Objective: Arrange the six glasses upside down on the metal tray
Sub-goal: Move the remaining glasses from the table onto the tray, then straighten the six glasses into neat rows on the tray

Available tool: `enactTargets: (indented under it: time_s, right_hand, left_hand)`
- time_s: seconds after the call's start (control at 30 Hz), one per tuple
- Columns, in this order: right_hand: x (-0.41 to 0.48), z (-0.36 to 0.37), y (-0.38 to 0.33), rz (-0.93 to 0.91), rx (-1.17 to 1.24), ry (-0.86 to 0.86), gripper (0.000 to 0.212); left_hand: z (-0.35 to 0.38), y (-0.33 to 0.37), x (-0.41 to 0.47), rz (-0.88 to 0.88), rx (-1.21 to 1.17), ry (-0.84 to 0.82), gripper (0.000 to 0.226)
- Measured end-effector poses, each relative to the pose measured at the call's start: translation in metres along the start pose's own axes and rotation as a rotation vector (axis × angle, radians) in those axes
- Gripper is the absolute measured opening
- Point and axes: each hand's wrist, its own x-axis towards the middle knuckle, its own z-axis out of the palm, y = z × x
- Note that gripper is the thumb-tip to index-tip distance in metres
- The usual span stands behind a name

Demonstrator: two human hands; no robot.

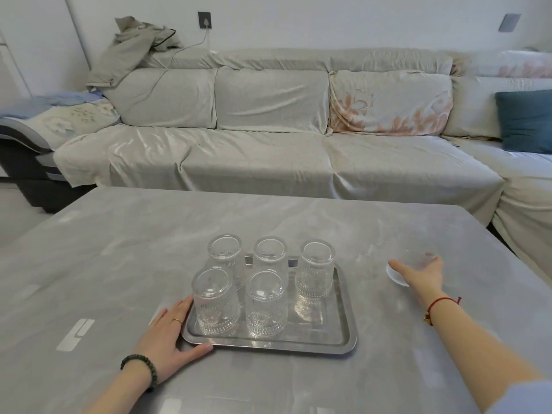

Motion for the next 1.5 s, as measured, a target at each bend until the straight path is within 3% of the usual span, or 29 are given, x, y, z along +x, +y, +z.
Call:
enactTargets:
  time_s: [0.27,0.5,0.6,0.77,0.93,1.17,1.5]
  right_hand:
    - [-0.021,-0.011,-0.001,-0.115,-0.102,-0.064,0.097]
    - [-0.083,-0.049,-0.036,-0.350,-0.300,-0.344,0.058]
    - [-0.109,-0.059,-0.057,-0.407,-0.411,-0.409,0.070]
    - [-0.148,-0.050,-0.088,-0.534,-0.472,-0.460,0.063]
    - [-0.170,-0.010,-0.090,-0.671,-0.538,-0.486,0.073]
    - [-0.180,0.034,-0.068,-0.693,-0.695,-0.568,0.080]
    - [-0.177,0.043,-0.048,-0.677,-0.602,-0.541,0.077]
  left_hand:
    - [-0.002,0.001,-0.001,0.014,-0.018,-0.001,0.112]
    - [0.000,-0.001,-0.001,0.009,-0.007,0.005,0.113]
    - [0.000,-0.001,-0.001,0.017,-0.005,-0.008,0.111]
    - [0.000,0.000,-0.001,0.017,-0.021,-0.018,0.108]
    - [0.000,0.001,-0.002,0.007,-0.012,-0.025,0.106]
    - [-0.001,0.001,-0.003,0.014,-0.023,-0.036,0.106]
    - [-0.001,0.000,-0.002,0.012,-0.037,-0.045,0.107]
